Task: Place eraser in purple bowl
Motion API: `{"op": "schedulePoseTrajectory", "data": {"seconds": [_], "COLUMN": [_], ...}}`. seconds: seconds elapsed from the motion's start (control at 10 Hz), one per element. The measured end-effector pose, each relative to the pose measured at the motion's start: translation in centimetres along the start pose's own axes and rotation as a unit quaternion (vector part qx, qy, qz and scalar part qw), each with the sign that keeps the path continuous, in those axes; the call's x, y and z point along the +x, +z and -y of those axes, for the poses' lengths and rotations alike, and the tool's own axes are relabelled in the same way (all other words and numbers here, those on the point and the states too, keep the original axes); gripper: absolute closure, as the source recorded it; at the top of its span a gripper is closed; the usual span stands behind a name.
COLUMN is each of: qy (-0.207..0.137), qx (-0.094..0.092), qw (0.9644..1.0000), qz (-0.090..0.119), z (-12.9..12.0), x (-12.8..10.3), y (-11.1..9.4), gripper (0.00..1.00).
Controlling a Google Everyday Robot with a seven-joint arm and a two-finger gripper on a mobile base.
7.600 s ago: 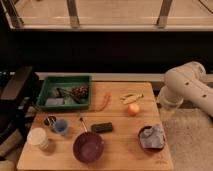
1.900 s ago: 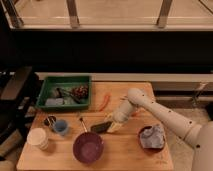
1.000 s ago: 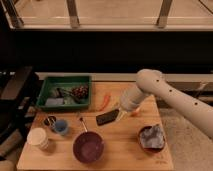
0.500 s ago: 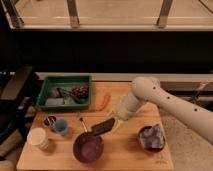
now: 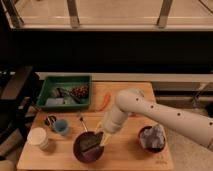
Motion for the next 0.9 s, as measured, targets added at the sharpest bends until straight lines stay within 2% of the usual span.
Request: {"op": "schedulePoseTrajectory", "data": {"seconds": [0.1,0.3,0.9], "qy": [0.005,0.017,0.017], "qx": [-0.003,-0.015,-0.017], "qw": [0.9999,0.9988,0.9986], "qz": [0.013,0.044,0.047], "z": [0.1,0.0,0.0], "x": [0.6,2.2,2.3], "y": [0.6,1.7,1.8], "gripper": [0.33,0.32,0.32]}}
